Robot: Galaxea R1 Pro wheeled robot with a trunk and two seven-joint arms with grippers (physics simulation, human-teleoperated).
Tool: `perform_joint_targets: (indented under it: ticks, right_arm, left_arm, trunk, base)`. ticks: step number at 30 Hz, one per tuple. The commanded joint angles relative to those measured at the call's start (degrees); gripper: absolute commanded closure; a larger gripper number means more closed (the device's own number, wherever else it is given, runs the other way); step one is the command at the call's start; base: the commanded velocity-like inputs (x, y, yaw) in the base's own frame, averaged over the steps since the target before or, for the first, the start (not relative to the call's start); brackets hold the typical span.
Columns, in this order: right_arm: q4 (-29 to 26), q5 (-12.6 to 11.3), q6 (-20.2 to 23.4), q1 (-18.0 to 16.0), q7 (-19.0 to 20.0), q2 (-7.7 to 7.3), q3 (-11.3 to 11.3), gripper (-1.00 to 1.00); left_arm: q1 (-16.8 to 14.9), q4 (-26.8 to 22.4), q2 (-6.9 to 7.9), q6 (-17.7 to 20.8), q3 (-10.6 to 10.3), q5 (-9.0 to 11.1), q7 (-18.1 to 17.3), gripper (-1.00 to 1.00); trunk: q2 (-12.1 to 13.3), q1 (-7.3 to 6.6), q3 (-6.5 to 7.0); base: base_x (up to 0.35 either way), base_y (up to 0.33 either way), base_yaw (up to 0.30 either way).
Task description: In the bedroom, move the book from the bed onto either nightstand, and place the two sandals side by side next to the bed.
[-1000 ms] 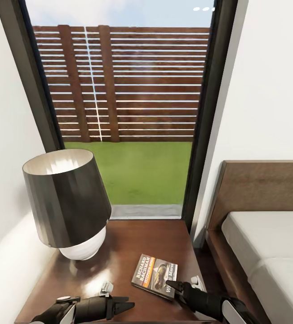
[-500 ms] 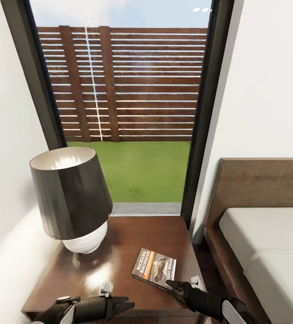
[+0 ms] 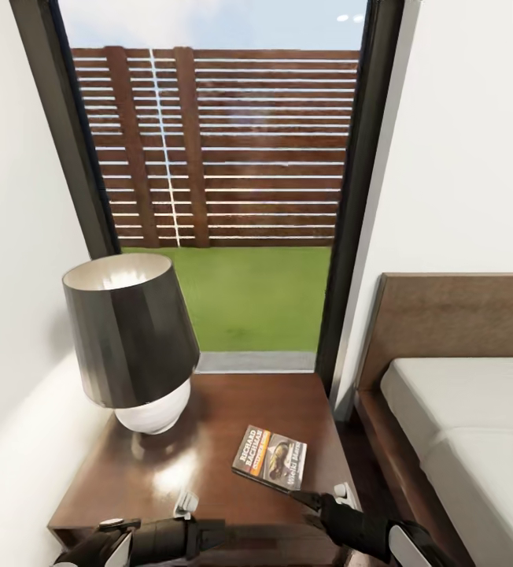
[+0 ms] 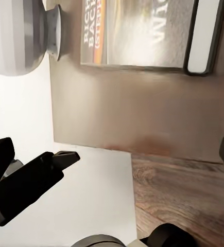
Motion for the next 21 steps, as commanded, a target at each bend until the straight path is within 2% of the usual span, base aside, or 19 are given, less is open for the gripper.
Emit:
perform_joint_targets:
  ticks: [1,13,21]
  right_arm:
    - [-0.01,-0.48,0.25,-0.04,-0.05,-0.06,0.25,-1.00]
    - [-0.01,-0.48,0.25,-0.04,-0.13,-0.06,0.27,-1.00]
    - [-0.08,-0.48,0.25,-0.02,0.03,-0.06,0.25,-1.00]
  left_arm:
    - [-0.02,0.00,-0.01,0.60,0.22,-0.04,-0.22,-1.00]
    - [-0.02,0.00,0.08,0.68,0.23,-0.04,-0.18,-1.00]
    - [-0.02,0.00,-0.01,0.68,0.22,-0.04,-0.16,-1.00]
  trunk:
    - [-0.03,-0.04,-0.05]
    - [-0.03,-0.04,-0.05]
    - [3.18,-1.79,1.38]
  base:
    - [-0.235,0.000,0.000]
    - [-0.031,0.000,0.000]
    - [0.000,0.000,0.000]
